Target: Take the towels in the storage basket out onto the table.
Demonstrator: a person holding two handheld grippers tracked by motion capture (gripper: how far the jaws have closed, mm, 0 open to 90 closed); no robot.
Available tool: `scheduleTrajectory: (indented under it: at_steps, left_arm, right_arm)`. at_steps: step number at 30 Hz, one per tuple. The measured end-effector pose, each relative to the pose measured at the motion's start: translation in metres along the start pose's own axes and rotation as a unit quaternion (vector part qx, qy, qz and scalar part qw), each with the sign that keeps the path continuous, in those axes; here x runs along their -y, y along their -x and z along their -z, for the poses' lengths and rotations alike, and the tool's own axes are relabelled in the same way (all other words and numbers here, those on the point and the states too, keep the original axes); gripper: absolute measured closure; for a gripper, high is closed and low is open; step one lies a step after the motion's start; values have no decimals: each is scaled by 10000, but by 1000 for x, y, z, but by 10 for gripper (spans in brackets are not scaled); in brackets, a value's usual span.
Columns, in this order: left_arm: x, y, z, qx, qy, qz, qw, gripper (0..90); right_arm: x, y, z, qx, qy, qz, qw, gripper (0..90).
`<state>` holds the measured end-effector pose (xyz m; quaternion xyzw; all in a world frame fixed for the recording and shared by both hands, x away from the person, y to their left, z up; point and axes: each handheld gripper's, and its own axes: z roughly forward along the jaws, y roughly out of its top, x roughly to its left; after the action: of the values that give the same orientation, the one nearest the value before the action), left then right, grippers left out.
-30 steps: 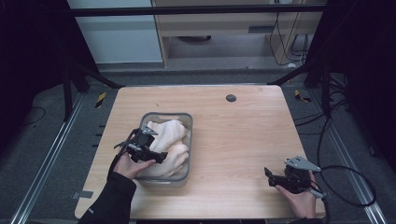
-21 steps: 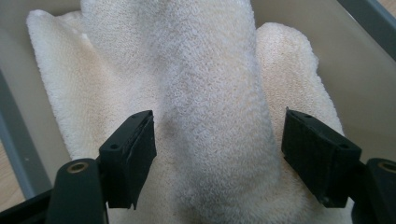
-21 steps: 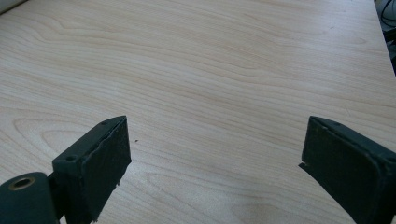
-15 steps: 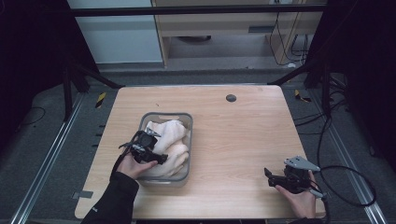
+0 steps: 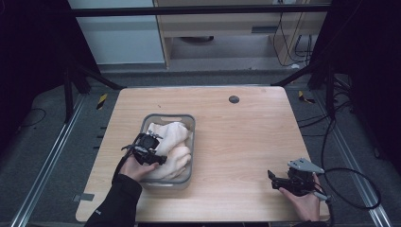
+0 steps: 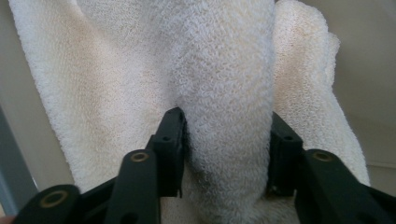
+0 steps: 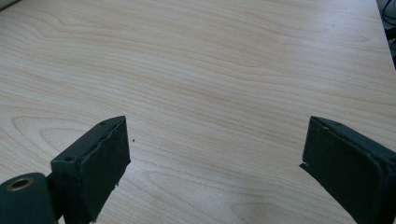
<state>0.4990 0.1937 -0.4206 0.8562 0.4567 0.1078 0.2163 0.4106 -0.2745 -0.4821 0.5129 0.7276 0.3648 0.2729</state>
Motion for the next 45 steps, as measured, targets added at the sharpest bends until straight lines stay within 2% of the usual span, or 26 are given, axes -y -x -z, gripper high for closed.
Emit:
scheduleTrajectory:
  at_steps: [4, 8, 18, 20, 23, 31, 45]
  left_arm:
    - [0, -2, 1, 13, 17, 75, 10000, 649]
    - [0, -1, 2, -5, 66, 57, 10000, 688]
    - [-3, -3, 15, -29, 251, 34, 9997, 716]
    - [-6, -3, 24, -60, 383, 34, 9992, 719]
    - [-8, -2, 30, -85, 437, 28, 9990, 720]
    - [-16, -4, 55, -82, 788, 79, 9968, 722]
    - [-23, -5, 85, 1, 1048, 19, 9945, 721]
  right_arm:
    - [0, 0, 0, 0, -5, 6, 10000, 73]
    - [0, 0, 0, -14, -16, -37, 10000, 72]
    - [0, 0, 1, -6, -6, -27, 10000, 70]
    - [0, 0, 1, -4, -2, -19, 10000, 70]
    - [0, 1, 1, 15, 20, -12, 10000, 70]
    - [0, 1, 1, 23, -6, -8, 10000, 70]
    - [-1, 2, 1, 45, 7, 22, 10000, 70]
